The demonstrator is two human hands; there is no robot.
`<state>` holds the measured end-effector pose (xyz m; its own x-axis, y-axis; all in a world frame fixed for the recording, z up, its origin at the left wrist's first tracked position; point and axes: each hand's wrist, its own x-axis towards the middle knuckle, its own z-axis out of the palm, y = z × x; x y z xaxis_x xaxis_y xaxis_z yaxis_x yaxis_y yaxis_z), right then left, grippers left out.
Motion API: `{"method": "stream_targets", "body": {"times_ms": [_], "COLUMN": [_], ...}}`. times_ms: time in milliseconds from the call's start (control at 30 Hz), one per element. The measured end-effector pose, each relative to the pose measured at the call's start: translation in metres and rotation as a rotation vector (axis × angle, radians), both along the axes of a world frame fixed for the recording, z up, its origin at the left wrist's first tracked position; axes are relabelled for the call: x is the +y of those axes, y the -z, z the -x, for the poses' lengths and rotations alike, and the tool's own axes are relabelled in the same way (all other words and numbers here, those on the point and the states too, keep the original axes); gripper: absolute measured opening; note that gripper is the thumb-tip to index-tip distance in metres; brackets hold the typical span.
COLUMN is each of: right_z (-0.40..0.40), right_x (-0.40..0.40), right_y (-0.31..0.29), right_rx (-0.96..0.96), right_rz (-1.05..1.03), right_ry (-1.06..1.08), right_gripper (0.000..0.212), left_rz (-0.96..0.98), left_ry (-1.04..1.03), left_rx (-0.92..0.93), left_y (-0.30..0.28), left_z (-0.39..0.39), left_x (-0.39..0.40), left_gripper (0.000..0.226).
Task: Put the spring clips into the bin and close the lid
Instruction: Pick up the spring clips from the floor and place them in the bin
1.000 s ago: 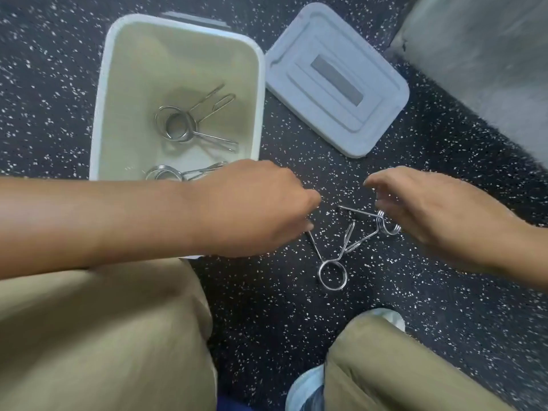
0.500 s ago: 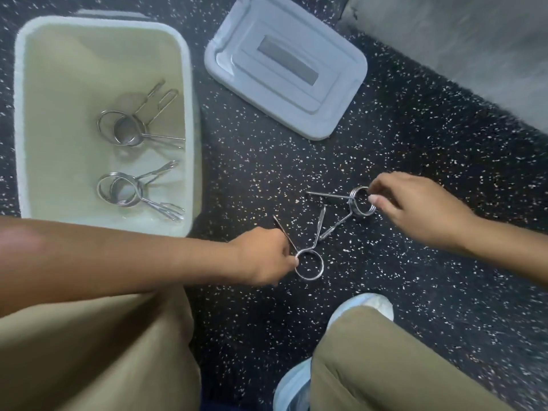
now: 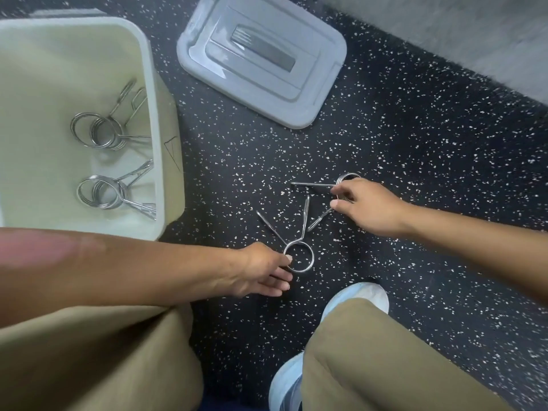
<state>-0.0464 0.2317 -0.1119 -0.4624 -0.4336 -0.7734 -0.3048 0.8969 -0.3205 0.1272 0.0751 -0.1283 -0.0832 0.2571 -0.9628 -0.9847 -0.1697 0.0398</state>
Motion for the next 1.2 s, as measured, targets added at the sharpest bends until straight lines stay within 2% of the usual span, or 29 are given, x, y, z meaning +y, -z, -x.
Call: {"method": "stream_targets", "body": {"times_ms": [233,467,567,733,933,1033,1100,1200], "right_z": [-0.005,-0.011,-0.011,-0.014,-0.021,-0.023,-0.024,-0.025], "right_x": [0.002,0.016,0.02,0.017,0.01,0.007,0.003,-0.005], "right_y": [0.0,-0.004,-0.009,-0.02,-0.031,-0.038,-0.044,-0.055], "right_rx": [0.034,0.092,-0.018,-0.283,-0.468,-0.546,-0.569,-0.589], "right_rz": [0.044,0.186,0.259,0.319,0.373,0.41,0.426,0.458], "right_ry": [0.142,0.478,0.643,0.822,0.934,0.96,0.96,1.016], "right_gripper": [0.036,0.014,0.032,0.027,0.037,0.051,0.046,0.027], "left_rz": [0.036,0.103,0.183,0.325,0.439,0.483,0.482,0.471], "left_ry": [-0.029,-0.045,0.042,0.164,0.364,0.435,0.489,0.551], "left_rx": [0.001,0.035,0.135,0.288,0.457,0.545,0.608,0.698], "left_y": [0.011,0.012,0.012,0.002,-0.022,-0.038,-0.05,-0.069], "left_z": [0.002,0.003,0.003,0.004,0.007,0.006,0.004,0.0], "left_x": [0.01,0.012,0.009,-0.005,-0.036,-0.052,-0.062,-0.076], "left_gripper": [0.012,0.012,0.01,0.012,0.007,0.006,0.008,0.01]}}
